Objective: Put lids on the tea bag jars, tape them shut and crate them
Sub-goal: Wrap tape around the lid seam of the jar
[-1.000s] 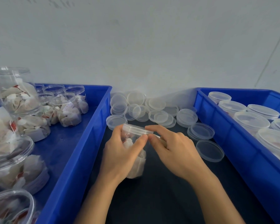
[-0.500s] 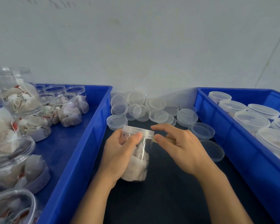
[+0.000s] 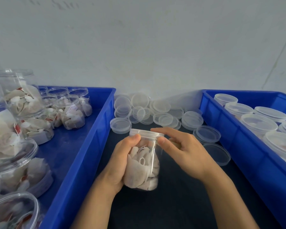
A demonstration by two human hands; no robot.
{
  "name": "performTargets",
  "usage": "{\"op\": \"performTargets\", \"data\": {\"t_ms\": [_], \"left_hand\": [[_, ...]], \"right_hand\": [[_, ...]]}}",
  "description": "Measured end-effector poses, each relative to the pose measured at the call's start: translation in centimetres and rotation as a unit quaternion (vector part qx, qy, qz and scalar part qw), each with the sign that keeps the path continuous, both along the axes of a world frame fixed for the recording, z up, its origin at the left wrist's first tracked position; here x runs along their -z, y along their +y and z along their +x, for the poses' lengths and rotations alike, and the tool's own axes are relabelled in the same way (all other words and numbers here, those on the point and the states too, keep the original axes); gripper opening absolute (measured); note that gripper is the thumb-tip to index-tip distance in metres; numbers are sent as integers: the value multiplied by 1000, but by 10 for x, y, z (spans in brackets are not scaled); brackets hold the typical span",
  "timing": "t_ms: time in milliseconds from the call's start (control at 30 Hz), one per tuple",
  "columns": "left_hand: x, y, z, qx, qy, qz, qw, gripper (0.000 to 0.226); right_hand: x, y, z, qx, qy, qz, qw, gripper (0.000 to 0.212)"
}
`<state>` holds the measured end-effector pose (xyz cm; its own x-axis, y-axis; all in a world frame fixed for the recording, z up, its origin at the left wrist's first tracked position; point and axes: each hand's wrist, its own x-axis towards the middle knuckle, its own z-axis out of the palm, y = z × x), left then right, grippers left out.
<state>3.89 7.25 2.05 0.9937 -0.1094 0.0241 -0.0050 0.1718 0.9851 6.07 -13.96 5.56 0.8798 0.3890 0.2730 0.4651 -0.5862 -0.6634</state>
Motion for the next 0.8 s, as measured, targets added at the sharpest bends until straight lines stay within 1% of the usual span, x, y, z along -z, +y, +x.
{"op": "performTargets", "data": {"t_ms": [100,167,233,267,300,333,367,400,433,500,533,600,667,733,800], "left_hand": [[6,-2,2,7,18,-38,999,67],[10,-5,5,-7,12,-26,1000,71],[11,-9,7,-37,-4,0,999,79],[10,-10,8,-62,-21,21,998,80],[9,-11,9,-92,-46,52,993,74],[9,-11,9,-128,-73,94,985,64],[9,-11,8,-158,-89,130,975,52],[8,-12,8,-175,-97,147,969,45],[8,-14,7,-179,-101,150,967,44],[8,-20,6,-175,-101,158,966,55],[8,-22,5,-178,-100,164,965,62],[9,-25,6,-191,-104,160,963,68],[8,-23,7,-209,-99,135,964,64],[8,-19,9,-210,-89,107,968,61],[8,-15,9,-200,-89,103,970,61]], "right_hand": [[-1,1,-1,0,8,5,1000,44],[-3,1,-2,15,0,-7,1000,39],[-3,-1,-3,33,-9,-14,999,34],[-4,-1,-3,43,-17,-19,999,32],[-4,-1,-3,56,-26,-26,998,31],[-3,0,-3,69,-35,-34,996,31],[-3,2,-3,81,-44,-39,995,34],[-2,6,-4,92,-54,-41,993,39],[-1,9,-4,103,-64,-43,992,45],[1,16,-6,117,-84,-53,988,57],[2,18,-6,115,-88,-59,988,58],[3,18,-4,97,-73,-66,990,51],[4,13,-2,66,-34,-43,996,38],[3,8,-1,47,-16,-18,999,34],[2,5,-2,45,-26,-23,998,33]]}}
